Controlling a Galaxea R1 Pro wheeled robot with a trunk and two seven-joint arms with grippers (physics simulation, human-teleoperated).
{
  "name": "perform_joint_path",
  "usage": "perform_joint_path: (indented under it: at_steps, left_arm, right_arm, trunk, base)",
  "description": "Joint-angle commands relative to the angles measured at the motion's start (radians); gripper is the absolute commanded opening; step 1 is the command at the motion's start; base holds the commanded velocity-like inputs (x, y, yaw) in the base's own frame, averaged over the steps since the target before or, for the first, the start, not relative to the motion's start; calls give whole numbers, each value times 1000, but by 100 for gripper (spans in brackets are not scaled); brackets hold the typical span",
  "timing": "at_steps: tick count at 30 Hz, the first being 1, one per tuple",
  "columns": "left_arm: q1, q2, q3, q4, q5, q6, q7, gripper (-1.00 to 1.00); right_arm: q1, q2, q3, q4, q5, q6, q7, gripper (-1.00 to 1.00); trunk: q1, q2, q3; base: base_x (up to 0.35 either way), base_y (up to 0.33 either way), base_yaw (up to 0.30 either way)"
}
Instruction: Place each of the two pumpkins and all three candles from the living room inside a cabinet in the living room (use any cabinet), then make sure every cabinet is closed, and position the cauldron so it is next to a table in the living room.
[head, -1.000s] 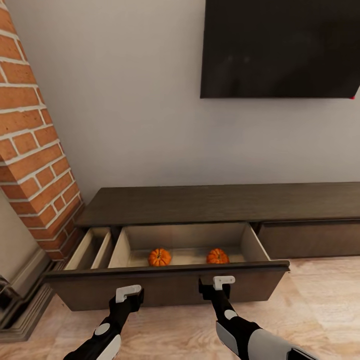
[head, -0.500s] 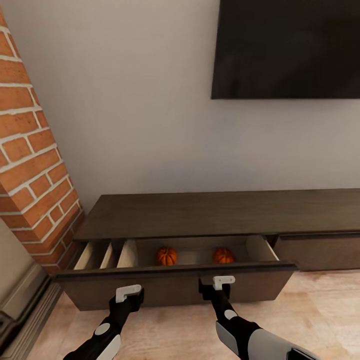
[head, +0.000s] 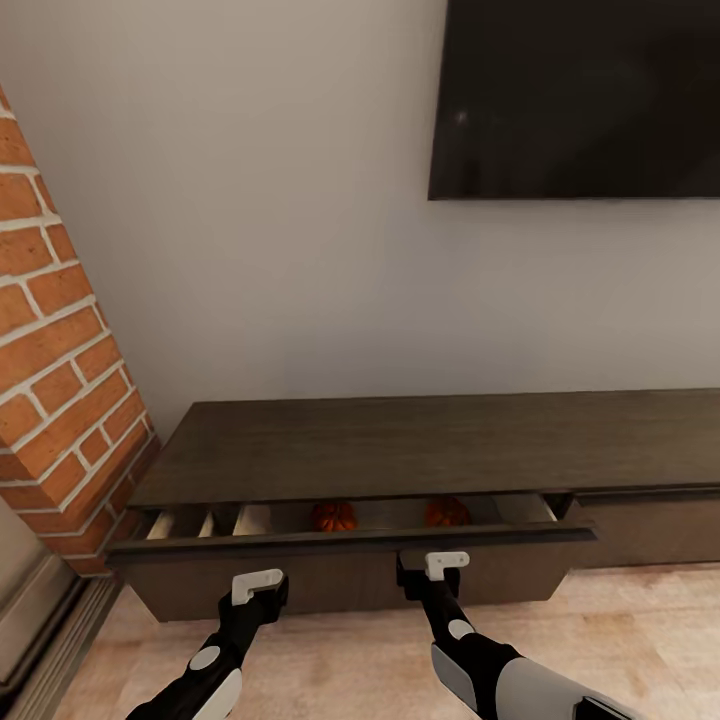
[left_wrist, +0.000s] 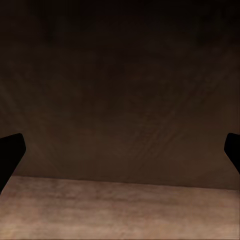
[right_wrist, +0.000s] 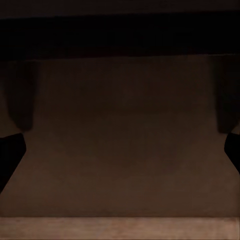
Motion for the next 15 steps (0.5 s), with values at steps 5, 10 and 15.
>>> perform_joint_path:
  at_steps: [5, 10, 15]
  left_arm:
    - [-1, 2, -8, -1, 10, -7, 8, 100]
    - [-1, 2, -8, -1, 10, -7, 8, 100]
    - [-1, 2, -8, -1, 10, -7, 8, 100]
  right_arm:
    - [-1, 0, 8, -1, -2, -2, -9, 100]
    - [-1, 0, 8, -1, -2, -3, -9, 100]
    - [-1, 0, 8, -1, -2, -2, -8, 100]
  trunk:
    - [0, 0, -1]
    - [0, 0, -1]
    - [0, 0, -1]
  base:
    - [308, 0, 0]
    - [301, 0, 0]
    - [106, 0, 0]
